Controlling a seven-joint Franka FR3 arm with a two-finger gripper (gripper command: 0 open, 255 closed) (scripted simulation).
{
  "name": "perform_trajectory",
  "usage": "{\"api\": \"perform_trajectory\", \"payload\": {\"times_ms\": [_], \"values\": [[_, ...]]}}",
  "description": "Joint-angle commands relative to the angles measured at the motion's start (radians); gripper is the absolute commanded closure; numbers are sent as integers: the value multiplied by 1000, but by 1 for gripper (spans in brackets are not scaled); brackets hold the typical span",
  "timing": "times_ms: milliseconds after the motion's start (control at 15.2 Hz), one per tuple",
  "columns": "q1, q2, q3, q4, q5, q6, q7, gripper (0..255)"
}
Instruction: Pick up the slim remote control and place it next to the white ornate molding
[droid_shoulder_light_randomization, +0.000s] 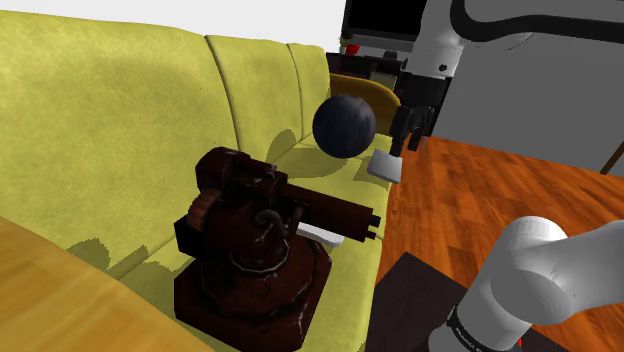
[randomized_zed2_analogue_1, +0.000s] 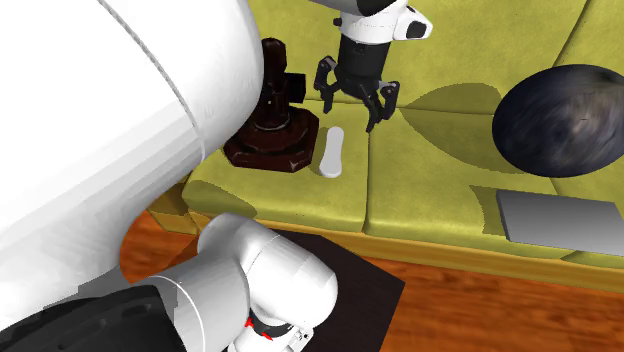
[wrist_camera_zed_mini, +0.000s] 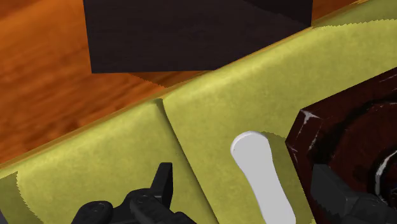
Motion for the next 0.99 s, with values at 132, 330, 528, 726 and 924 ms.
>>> {"api": "perform_trajectory", "payload": {"times_ms": [132,330,528,726,924], "values": [[14,34,12,-33,0,68,-14,0],[36,94,30,-74,0,172,-35,0],[56,166,49,-104,-1,275,-54,0],[75,248,69,-122,-4,378,-72,0],[92,340,89,-129,-10,478,-86,0]]}}
